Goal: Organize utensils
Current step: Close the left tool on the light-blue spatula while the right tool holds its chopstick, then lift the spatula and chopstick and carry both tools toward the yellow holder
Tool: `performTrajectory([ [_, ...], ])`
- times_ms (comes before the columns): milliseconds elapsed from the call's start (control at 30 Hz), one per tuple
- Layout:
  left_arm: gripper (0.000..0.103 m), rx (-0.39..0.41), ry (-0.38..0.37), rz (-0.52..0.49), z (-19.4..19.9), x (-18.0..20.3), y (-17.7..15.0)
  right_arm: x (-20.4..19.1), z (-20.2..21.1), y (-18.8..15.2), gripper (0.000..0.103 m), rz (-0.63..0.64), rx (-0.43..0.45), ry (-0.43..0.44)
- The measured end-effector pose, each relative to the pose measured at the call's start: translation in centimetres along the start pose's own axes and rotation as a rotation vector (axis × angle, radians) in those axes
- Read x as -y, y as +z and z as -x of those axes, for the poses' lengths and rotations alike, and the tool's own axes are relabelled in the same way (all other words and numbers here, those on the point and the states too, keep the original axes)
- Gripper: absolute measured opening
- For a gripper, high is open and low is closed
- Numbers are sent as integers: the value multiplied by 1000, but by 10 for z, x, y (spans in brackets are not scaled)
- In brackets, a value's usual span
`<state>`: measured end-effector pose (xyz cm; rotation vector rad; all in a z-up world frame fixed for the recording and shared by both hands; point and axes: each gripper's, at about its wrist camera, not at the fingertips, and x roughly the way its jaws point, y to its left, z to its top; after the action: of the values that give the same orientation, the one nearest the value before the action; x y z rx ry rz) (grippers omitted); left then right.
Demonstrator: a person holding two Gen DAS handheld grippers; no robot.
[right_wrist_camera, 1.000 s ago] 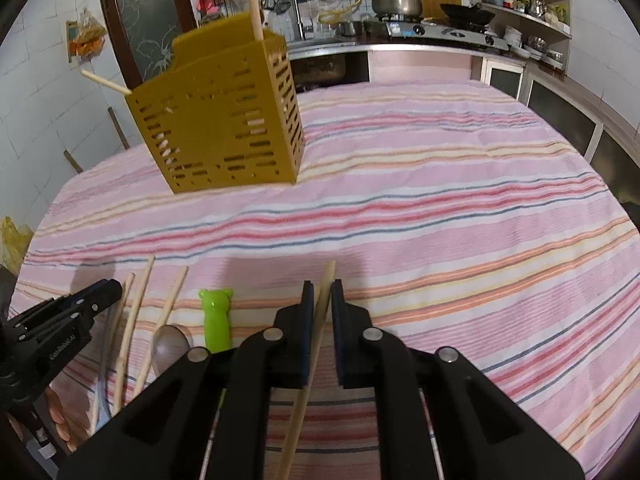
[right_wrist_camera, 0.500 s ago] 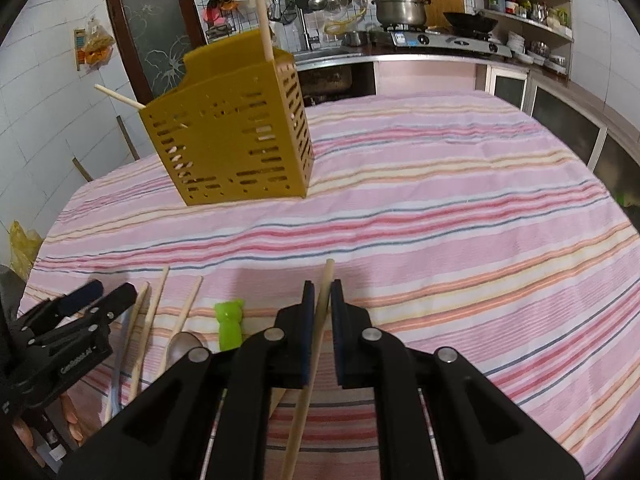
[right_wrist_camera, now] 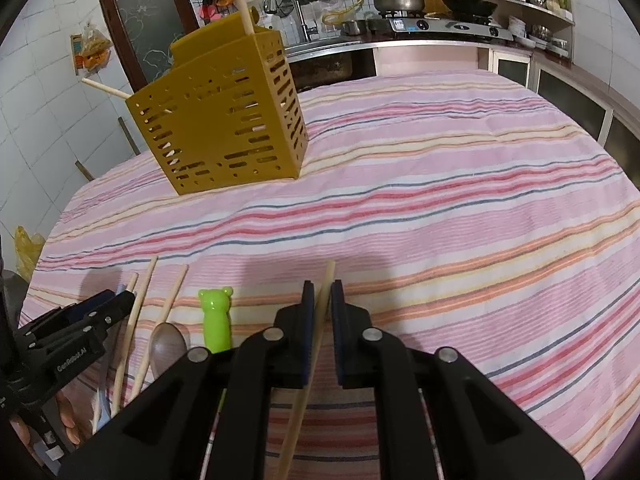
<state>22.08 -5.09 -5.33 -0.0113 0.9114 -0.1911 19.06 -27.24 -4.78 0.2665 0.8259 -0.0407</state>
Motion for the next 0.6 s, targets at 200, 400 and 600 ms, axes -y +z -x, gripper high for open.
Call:
performTrajectory([
  [200,11,-3,-11,-13,-3,5,2,-2,-1,0,9,3,0,-2],
  [400,10,16,-18,-12,1,4,4,-2,0,-1,9,4,5,-15],
  [600,10,81,-17,-14,24,-1,8,-1,19,4,9,-8,72,-19],
])
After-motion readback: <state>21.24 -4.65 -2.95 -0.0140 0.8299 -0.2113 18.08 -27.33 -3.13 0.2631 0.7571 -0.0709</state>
